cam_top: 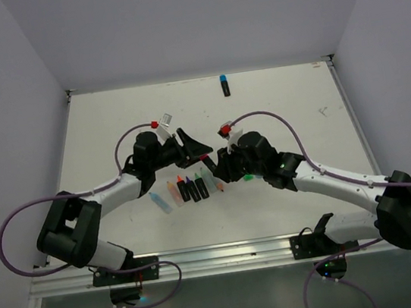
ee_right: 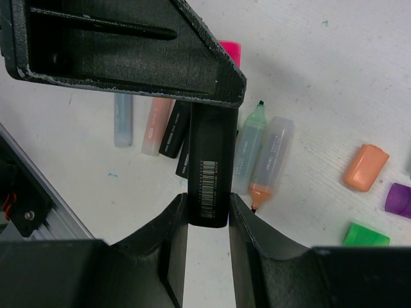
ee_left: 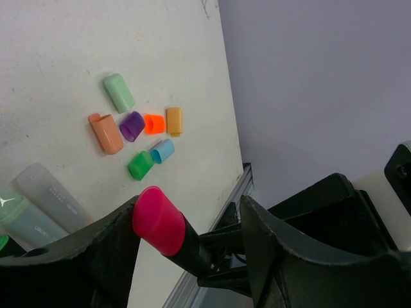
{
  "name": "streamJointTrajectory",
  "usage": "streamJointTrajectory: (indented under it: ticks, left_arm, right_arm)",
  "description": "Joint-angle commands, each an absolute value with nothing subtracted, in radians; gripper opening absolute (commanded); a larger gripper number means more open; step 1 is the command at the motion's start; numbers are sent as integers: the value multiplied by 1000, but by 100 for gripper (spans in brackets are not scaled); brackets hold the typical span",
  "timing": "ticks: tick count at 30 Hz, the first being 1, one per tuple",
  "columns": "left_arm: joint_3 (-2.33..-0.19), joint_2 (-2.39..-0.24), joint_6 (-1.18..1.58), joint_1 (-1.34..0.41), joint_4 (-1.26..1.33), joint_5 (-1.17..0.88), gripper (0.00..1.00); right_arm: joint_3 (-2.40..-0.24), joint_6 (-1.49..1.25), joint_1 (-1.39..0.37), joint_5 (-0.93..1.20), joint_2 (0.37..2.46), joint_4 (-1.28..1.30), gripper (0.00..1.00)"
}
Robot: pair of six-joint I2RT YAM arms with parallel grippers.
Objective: Open the pen caps
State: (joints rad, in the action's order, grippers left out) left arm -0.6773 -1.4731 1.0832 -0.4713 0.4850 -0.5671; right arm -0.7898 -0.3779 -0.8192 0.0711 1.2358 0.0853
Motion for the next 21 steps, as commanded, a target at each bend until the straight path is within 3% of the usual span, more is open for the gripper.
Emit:
streamJointTrajectory:
  ticks: [1,5,14,15,17,19,20,21]
  left_arm:
    - [-669,-1485,1112,-463,569,-615,62]
    - [-669,-1496,1114,-463,577,-624,56]
    - [-678,-1534,1124,-463,610,-637,30]
    - [-678,-1540,1126,-463,615,-637,16]
    - [-680,-1545,1127,-463,618,-640,1]
    - [-678,-1545,1131,-463,624,-644,0]
    - [-677,-1543,1132,-463,624,-646,0]
    - [-669,-1539,1134,-463,627,-646,0]
  right_arm:
    - [-804,-382,-825,66,1247,28,0]
    - [-804,-379,-824,49,1250,20,0]
    - [-816,-362,-827,46,1247,44,0]
    - [-813,-357,-825,48,1246,46,0]
    - [-808,-342,-825,54,1243,46,0]
    - [-804,-330,-825,61,1244,41,0]
    - [-805,-325,-827,54,1244,41,5]
    - [-808,-325,-827,48,1246,43,18]
